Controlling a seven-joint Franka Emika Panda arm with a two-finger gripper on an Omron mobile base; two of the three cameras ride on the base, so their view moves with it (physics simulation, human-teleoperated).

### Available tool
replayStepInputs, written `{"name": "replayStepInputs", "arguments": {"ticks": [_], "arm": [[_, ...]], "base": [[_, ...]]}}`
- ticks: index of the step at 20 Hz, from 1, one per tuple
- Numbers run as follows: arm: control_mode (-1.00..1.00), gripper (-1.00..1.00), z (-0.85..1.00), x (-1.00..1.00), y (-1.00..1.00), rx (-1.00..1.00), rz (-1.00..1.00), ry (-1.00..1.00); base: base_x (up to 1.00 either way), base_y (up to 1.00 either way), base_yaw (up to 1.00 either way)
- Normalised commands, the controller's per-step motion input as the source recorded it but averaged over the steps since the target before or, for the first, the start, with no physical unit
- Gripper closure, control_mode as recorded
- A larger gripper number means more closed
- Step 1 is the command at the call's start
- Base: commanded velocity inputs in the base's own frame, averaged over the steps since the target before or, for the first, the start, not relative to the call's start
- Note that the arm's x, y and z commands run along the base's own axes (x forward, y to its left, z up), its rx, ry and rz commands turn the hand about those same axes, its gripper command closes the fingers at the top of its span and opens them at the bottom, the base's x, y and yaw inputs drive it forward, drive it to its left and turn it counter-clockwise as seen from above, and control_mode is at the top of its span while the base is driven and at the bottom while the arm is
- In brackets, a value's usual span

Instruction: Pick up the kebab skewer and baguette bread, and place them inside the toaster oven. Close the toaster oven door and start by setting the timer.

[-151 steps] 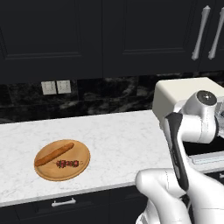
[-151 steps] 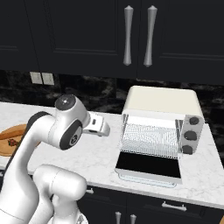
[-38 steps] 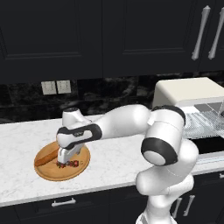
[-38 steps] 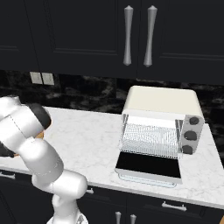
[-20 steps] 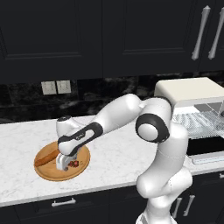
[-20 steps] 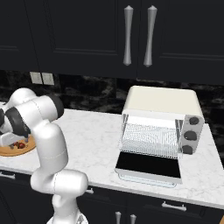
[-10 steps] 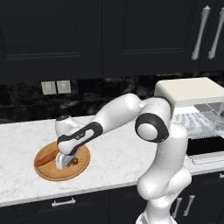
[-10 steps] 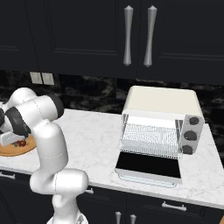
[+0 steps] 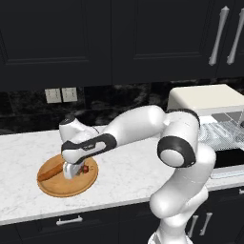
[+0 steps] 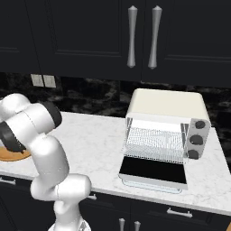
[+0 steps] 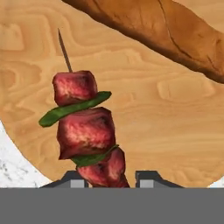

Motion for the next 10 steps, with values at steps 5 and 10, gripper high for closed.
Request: {"name": "replayStepInputs", "arguments": {"ticks": [5,10], "arm": [[-1.00,1.00,0.81,-0.41,-0.91,0.00,0.02,-0.02],[-1.00,1.00,0.52,-0.28,-1.00,0.00,0.00,0.00]], "base": [[0.00,0.00,0.00],[0.00,0.00,0.00]]}}
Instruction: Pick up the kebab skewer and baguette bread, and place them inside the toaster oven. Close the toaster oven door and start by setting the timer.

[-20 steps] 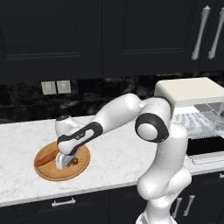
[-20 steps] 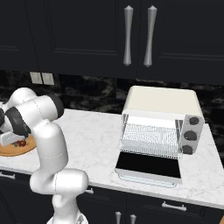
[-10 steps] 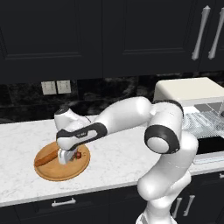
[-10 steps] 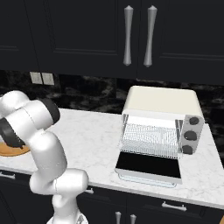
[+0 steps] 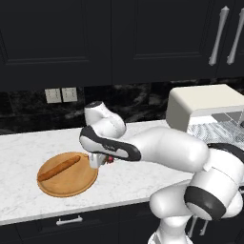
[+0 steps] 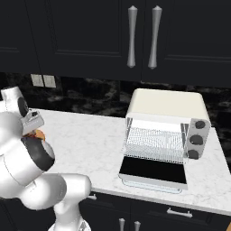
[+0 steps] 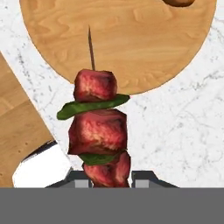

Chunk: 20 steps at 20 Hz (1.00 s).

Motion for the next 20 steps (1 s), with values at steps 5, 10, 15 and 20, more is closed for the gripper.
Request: {"name": "replayStepInputs", "arguments": {"ticks": [5,10,15,20], "arm": [[-1.00,1.00,0.24,-0.38,-1.00,0.00,0.03,-0.01],[-1.00,1.00,0.19,-0.30,-0.73,0.00,0.00,0.01],[-1.00,1.00,-0.07,-0.14,-0.71,-0.01,0.00,0.00],[-1.00,1.00,-0.15,-0.03,-0.98,0.00,0.01,0.00]], "base": [[0.00,0.00,0.00],[0.00,0.00,0.00],[0.00,0.00,0.00],[0.00,0.00,0.00]]}}
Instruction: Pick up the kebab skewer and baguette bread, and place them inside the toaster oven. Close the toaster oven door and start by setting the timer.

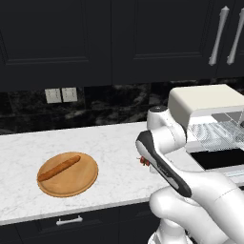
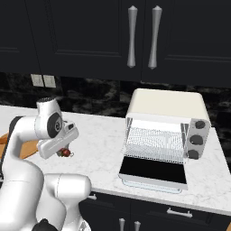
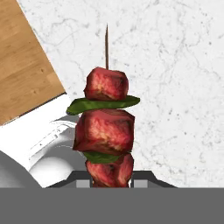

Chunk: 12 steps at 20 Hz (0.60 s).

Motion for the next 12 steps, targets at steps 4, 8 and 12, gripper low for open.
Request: {"name": "replayStepInputs", "arguments": {"ticks": [4,8,12], "arm": [[-1.00,1.00,-0.06,0.00,-0.93,0.00,0.02,0.00],[-1.00,1.00,-0.01,0.00,-0.73,0.00,0.00,0.00],[-1.00,1.00,0.00,0.02,-0.70,0.00,0.00,0.00]], "base": [[0.00,0.00,0.00],[0.00,0.00,0.00],[0.00,0.00,0.00]]}}
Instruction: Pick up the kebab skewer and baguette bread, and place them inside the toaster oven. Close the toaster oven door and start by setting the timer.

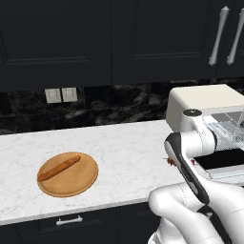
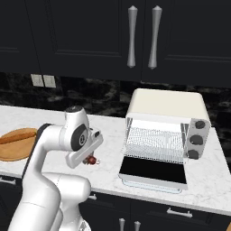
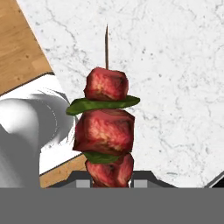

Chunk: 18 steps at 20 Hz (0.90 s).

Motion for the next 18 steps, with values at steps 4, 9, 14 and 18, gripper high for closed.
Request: {"name": "replayStepInputs", "arguments": {"ticks": [4,9,14,18], "arm": [[-1.00,1.00,0.00,0.04,-0.60,0.00,0.00,0.00],[-1.00,1.00,-0.01,0.05,-0.57,0.00,0.00,0.00],[-1.00,1.00,-0.03,0.12,-0.56,0.00,0.00,0.00],[-1.00,1.00,0.00,0.22,-0.37,0.00,0.00,0.00]], "base": [[0.00,0.00,0.00],[0.00,0.00,0.00],[0.00,0.00,0.00],[0.00,0.00,0.00]]}}
